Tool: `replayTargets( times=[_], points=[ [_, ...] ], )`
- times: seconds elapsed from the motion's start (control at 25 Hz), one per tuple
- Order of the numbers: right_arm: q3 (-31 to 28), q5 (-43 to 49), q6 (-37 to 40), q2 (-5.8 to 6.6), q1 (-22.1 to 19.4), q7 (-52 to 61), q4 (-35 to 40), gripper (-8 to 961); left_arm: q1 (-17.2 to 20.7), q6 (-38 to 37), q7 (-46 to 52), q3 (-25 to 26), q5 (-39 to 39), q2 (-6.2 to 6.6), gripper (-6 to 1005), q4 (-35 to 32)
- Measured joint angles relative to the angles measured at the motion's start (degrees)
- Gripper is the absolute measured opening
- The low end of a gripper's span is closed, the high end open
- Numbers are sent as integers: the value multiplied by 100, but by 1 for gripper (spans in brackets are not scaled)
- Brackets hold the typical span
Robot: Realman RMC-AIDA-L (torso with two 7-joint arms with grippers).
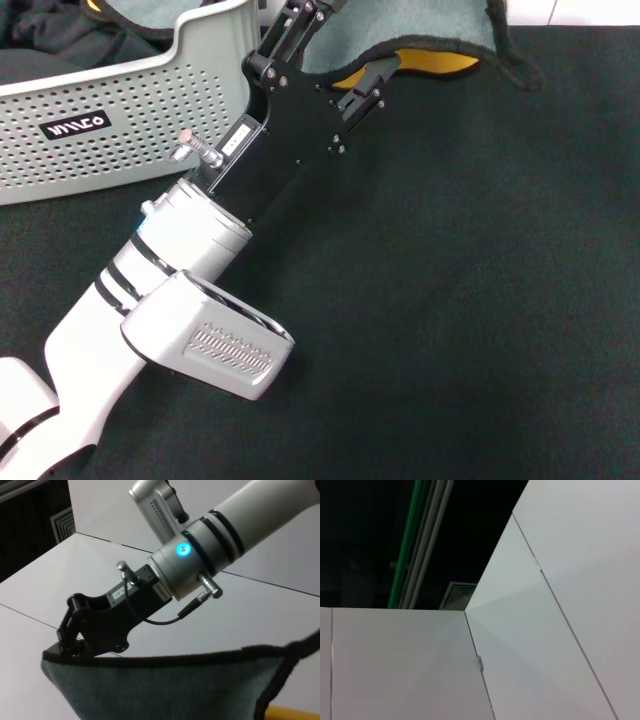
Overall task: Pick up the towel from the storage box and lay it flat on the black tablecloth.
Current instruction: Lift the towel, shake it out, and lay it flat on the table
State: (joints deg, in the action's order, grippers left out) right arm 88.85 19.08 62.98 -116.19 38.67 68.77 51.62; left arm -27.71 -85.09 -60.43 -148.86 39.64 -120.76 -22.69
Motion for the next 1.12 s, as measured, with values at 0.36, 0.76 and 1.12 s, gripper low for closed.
replayTargets(
  times=[0.36, 0.76, 1.12],
  points=[
    [193, -226, -36, 0, 350, -23, -122, 7, -117, -4, 4, 14, 23, 0, 668, -50],
    [306, -266, -75, 0, 450, -35, -134, 7, -133, -42, 9, 15, 88, 0, 663, -72],
    [437, -349, -84, 0, 466, -44, -448, 7, -72, -202, -35, 23, 102, 0, 659, -80]
  ],
)
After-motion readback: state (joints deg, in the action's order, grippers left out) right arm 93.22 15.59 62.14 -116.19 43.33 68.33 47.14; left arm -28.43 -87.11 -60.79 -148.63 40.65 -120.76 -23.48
